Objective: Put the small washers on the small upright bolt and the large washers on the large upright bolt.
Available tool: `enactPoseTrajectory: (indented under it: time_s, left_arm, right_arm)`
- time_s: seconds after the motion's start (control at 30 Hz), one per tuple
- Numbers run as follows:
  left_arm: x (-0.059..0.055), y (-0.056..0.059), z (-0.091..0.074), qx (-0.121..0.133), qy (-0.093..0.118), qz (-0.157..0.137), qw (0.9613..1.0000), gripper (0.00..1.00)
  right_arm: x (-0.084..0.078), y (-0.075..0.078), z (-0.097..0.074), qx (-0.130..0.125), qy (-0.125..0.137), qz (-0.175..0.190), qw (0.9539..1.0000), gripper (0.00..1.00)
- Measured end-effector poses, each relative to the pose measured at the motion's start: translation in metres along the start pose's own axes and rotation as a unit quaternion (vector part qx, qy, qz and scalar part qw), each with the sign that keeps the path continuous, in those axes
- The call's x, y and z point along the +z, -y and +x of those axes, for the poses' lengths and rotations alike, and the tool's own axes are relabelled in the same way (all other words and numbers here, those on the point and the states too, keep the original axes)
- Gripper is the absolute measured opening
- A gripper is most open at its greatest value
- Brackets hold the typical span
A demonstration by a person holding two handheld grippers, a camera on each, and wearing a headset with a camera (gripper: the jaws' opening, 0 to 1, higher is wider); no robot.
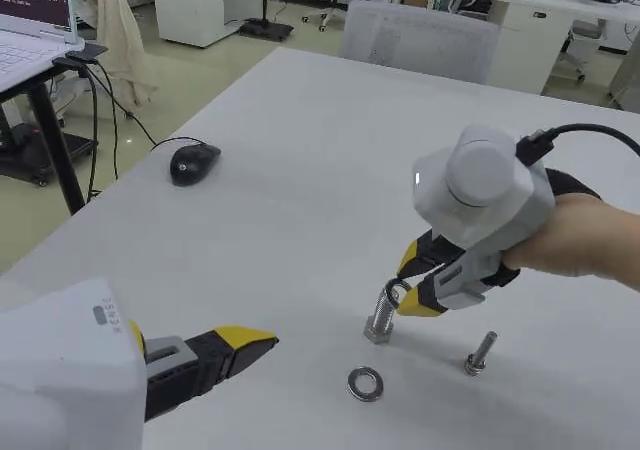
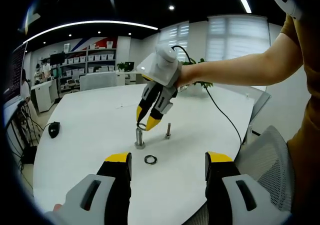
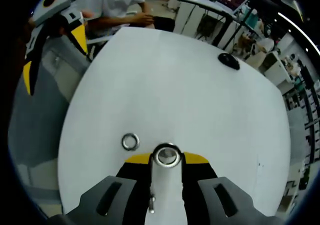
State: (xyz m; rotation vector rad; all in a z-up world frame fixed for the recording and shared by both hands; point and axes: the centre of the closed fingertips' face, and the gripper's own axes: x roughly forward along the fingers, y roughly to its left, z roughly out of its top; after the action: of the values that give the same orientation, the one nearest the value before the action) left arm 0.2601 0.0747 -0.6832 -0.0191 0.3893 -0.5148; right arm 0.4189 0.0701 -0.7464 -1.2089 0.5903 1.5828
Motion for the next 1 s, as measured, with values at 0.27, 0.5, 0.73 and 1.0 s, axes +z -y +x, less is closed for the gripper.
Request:
enactPoseTrajectory:
  time_s: [0.27, 0.5, 0.73, 1.0]
  left_arm:
    - [0.001, -0.002, 0.001, 0.001, 0.002, -0.002, 1.0, 0.59]
    - [-0.001, -0.004, 0.002, 0.001, -0.001, -0.004, 1.0, 0.59]
    - [-0.003, -0.003, 0.002, 0.001, -0.002, -0.007, 1.0, 0.59]
    - [-0.004, -0.005, 0.003, 0.002, 0.0, -0.011, 0.9999, 0.59]
  right_arm:
    - [0.003, 0.001, 0.009, 0.016, -0.01, -0.013, 0.9997, 0.22]
    - [-0.001, 0.001, 0.017, 0.024, -0.025, -0.025, 0.9991, 0.22]
    - [-0.002, 0.004, 0.021, 0.03, -0.035, -0.033, 0.9984, 0.22]
    - [-0.001, 0.002, 0.023, 0.049, -0.058, -0.065, 0.995, 0.22]
